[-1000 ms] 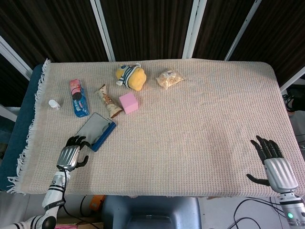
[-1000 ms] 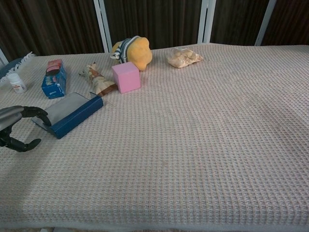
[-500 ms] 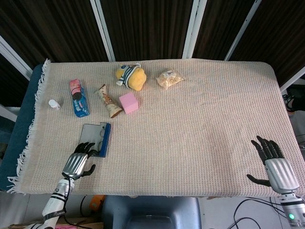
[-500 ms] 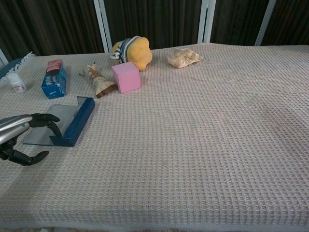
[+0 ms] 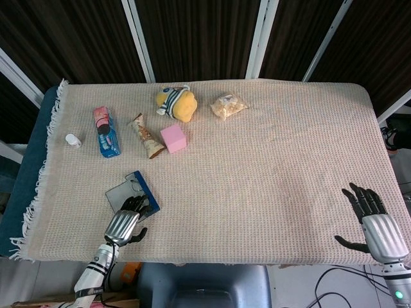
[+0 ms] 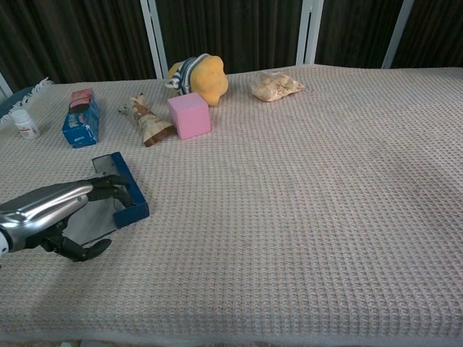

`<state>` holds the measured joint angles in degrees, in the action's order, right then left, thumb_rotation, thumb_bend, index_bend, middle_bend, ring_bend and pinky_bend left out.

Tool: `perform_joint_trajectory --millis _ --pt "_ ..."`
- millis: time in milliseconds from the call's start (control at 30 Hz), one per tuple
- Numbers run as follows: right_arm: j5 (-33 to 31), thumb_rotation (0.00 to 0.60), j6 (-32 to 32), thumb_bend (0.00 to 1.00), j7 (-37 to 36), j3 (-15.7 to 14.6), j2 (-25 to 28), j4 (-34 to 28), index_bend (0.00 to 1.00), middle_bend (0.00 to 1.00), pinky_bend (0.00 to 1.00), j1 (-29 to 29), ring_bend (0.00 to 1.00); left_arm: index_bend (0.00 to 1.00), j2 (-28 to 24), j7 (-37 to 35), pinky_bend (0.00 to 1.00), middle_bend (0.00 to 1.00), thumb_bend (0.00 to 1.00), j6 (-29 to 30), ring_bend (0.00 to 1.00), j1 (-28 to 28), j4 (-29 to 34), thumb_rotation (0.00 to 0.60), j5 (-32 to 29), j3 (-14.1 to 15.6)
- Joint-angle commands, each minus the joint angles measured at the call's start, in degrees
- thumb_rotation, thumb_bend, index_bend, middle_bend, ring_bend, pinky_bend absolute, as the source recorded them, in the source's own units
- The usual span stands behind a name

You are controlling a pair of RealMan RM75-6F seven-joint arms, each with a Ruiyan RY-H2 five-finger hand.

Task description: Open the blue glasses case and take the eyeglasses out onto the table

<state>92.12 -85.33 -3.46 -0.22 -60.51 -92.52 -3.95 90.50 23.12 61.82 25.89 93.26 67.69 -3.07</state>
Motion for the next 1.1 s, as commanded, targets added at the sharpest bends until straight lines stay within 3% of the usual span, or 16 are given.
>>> perform_joint_trajectory --millis 33,333,567,900,1100 --pt "0.19 0.6 -0.46 0.2 -1.0 0.04 0.32 0.22 0.0 0.0 0.0 0.16 0.0 0.24 2.05 2.35 0.05 0.01 0.37 -0.19 0.0 1.13 -0.93 0.6 -2.43 -1.36" --pt "0.21 0.6 -0.8 0.2 -2.06 0.13 0.64 0.47 0.0 0.0 0.0 0.32 0.0 0.22 4.89 3.92 0.05 0.0 0.37 0.75 0.0 2.67 -2.29 0.6 -3.68 -3.15" --pt "0.03 0.6 -0.87 0.2 -2.11 0.27 0.65 0.45 0.0 0.0 0.0 0.38 0.0 0.22 8.12 5.45 0.05 0.0 0.37 -1.67 0.0 5.57 -5.41 0.6 -9.38 -6.31" --pt "-0.66 0.6 -0.51 0.2 -2.56 0.52 0.94 0.52 0.0 0.0 0.0 0.36 0.0 0.19 13.11 5.71 0.05 0.0 0.37 -1.31 0.0 8.78 -12.14 0.6 -9.74 -8.36" --pt "-1.12 0.6 -0.43 0.2 -2.66 0.73 1.04 0.53 0.0 0.0 0.0 0.39 0.0 0.19 13.62 5.34 0.05 0.0 0.37 -1.16 0.0 9.47 -13.1 0.6 -10.15 -8.87"
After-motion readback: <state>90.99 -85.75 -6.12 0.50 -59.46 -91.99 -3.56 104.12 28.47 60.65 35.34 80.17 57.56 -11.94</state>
